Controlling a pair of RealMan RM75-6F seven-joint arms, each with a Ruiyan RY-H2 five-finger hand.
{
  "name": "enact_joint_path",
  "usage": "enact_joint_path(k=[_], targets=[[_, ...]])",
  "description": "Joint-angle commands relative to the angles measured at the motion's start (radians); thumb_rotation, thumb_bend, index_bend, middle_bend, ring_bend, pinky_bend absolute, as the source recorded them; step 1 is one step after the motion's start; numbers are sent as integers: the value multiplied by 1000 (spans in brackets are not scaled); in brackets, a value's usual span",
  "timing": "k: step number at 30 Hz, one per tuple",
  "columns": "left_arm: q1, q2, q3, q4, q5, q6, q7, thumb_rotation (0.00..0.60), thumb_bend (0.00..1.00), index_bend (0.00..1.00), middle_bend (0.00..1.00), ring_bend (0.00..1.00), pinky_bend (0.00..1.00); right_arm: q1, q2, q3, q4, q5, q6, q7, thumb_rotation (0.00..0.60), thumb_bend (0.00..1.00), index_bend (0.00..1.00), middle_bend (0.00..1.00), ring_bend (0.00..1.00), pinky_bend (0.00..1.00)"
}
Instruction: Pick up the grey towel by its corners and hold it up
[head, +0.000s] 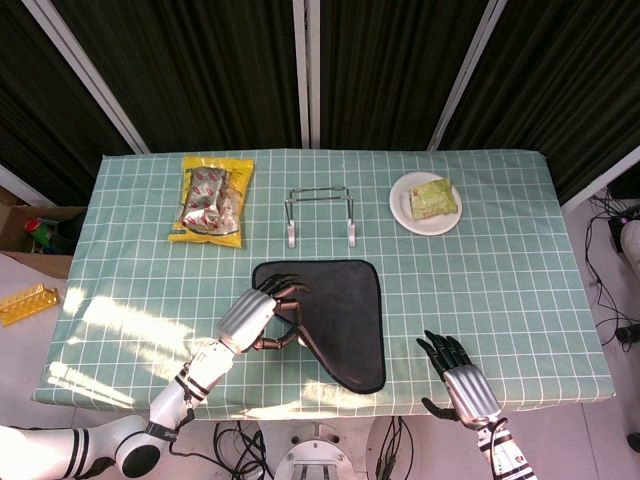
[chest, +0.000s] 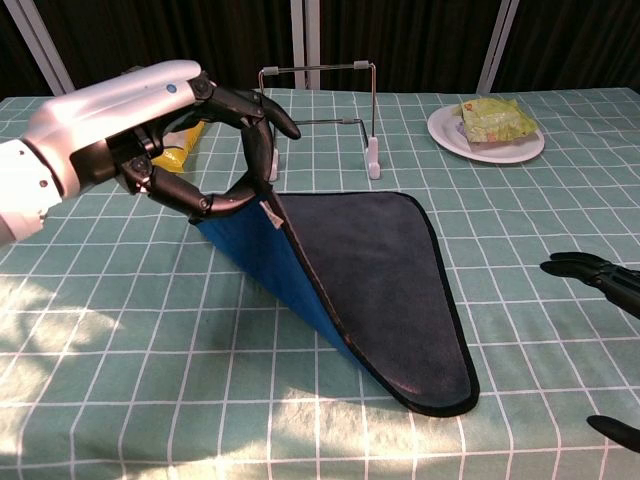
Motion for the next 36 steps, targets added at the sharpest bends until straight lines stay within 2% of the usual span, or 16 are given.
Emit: enact_joint_path(k=[1,12,16,24,36], targets=[[-28,3,-36,-25,-52,-17,44,600,476,843,231,106,132,17,-72,17,32,-26,8,-13,600,171,0,0,0,0],[-75,8,-102,-27,-175,-29,76,600,474,844,231,106,132,34,-191,11,102,-38,9,4,600,177,5,0,0,0],[-86,12,-112,-22,-202,-33,70,600,475,845,231,106,132,29,-235,7,157,-52,37,18,600,191,112,0,0,0],[-103,31,-124,-23,-248,-47,38,600,477,845,231,106,132,21,-319,26,237,-48,90,51,600,255,242,0,0,0],[-117,50,-120,-14,-274,-57,-7,600,480,846,231,106,132,26,-360,40,272,10,72,67,600,304,312,0,0,0]])
